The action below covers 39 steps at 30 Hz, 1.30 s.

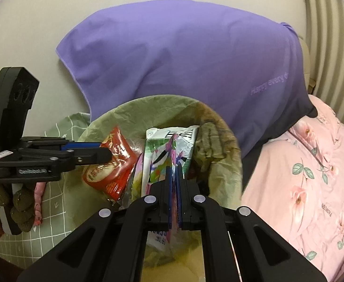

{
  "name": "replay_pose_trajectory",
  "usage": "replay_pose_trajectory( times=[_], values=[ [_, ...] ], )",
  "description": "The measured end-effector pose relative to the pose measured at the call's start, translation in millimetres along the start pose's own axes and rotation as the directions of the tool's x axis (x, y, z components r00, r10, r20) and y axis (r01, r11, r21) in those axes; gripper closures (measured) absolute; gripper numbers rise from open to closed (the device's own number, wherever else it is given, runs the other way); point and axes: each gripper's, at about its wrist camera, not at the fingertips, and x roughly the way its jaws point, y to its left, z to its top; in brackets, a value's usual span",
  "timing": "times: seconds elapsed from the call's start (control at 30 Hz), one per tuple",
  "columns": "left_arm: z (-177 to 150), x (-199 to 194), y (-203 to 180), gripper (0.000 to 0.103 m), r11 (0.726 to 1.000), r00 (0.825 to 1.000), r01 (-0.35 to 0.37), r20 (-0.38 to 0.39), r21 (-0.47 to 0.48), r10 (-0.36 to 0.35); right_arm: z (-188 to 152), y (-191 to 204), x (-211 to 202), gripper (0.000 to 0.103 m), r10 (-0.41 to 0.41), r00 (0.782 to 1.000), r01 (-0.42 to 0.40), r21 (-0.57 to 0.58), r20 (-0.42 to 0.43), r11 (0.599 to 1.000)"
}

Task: Collect trash
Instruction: 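Carry the juice box and red tube over the yellow trash bag and lower them, then open both grippers over the bag and return to the pile, then grasp the red paper cup with the right gripper while the left grasps the yellow wafer bag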

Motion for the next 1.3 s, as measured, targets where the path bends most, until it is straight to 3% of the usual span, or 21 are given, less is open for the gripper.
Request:
replay_pose_trajectory(
  times=[0.07, 0.13, 0.2, 0.27, 0.47, 0.57, 0.63, 0.73, 0.83, 0.97, 1.1, 1.13, 1.2, 1.3],
  values=[
    [0.6, -6.4, -0.1, 0.064, 1.0, 1.0, 0.0, 0.025, -0.008, 0.0, 0.8, -3.6, -5.6, 0.096, -0.014, 1.0, 0.014, 0.018, 0.021, 1.0],
    [0.4, -13.9, -1.9, 0.049, 1.0, 0.999, 0.0, 0.05, -0.015, 0.001, 2.1, -7.2, -10.3, 0.093, -0.035, 0.999, 0.034, 0.03, 0.03, 0.999],
    [-0.3, -22.5, -3.3, 0.043, 1.0, 0.997, 0.005, 0.077, -0.021, -0.003, 3.1, -8.8, -13.8, 0.074, -0.046, 0.998, 0.045, 0.028, 0.032, 0.999],
    [-1.5, -30.1, -6.0, 0.041, 1.0, 0.996, 0.001, 0.094, -0.027, 0.002, 3.5, -8.2, -17.1, 0.071, -0.041, 0.999, 0.041, 0.025, 0.033, 0.999],
    [-14.7, -61.4, -1.1, 0.039, 0.992, 0.98, -0.096, 0.167, -0.085, 0.109, 7.4, 3.2, -24.7, 0.071, -0.047, 0.997, 0.047, 0.005, 0.053, 0.999],
    [-29.4, -83.5, 6.9, 0.037, 0.975, 0.955, -0.181, 0.214, -0.126, 0.205, 11.4, 17.7, -27.2, 0.071, -0.032, 0.997, 0.033, -0.014, 0.075, 0.999],
    [-44.4, -99.6, 12.0, 0.037, 0.954, 0.926, -0.259, 0.241, -0.152, 0.29, 15.0, 31.0, -28.2, 0.071, -0.004, 0.995, 0.008, -0.032, 0.095, 0.999],
    [-72.6, -125.4, 24.4, 0.037, 0.92, 0.887, -0.349, 0.256, -0.177, 0.385, 20.0, 55.2, -27.5, 0.069, 0.063, 0.99, -0.055, -0.068, 0.123, 0.996],
    [-104.9, -155.1, 45.1, 0.037, 0.89, 0.863, -0.384, 0.247, -0.246, 0.441, 21.7, 83.6, -21.1, 0.063, 0.16, 0.98, -0.146, -0.12, 0.118, 0.982],
    [-150.3, -201.3, 77.4, 0.037, 0.82, 0.821, -0.427, 0.218, -0.382, 0.528, 18.0, 121.9, -4.3, 0.063, 0.268, 0.962, -0.255, -0.182, 0.056, 0.95],
    [-209.9, -247.9, 106.6, 0.037, 0.654, 0.721, -0.514, 0.134, -0.556, 0.68, 8.5, 160.1, 13.8, 0.063, 0.363, 0.932, -0.359, -0.236, -0.028, 0.903],
    [-227.4, -258.2, 113.0, 0.037, 0.607, 0.705, -0.514, 0.104, -0.606, 0.701, 6.0, 169.8, 18.1, 0.063, 0.379, 0.924, -0.378, -0.249, -0.047, 0.892],
    [-257.9, -274.9, 120.0, 0.037, 0.533, 0.692, -0.498, 0.057, -0.684, 0.72, 2.2, 185.0, 24.9, 0.063, 0.398, 0.914, -0.403, -0.27, -0.075, 0.874],
    [-286.7, -287.2, 120.1, 0.037, 0.476, 0.69, -0.487, 0.011, -0.732, 0.724, -3.4, 205.4, 34.7, 0.063, 0.424, 0.899, -0.437, -0.295, -0.112, 0.849]
  ],
)
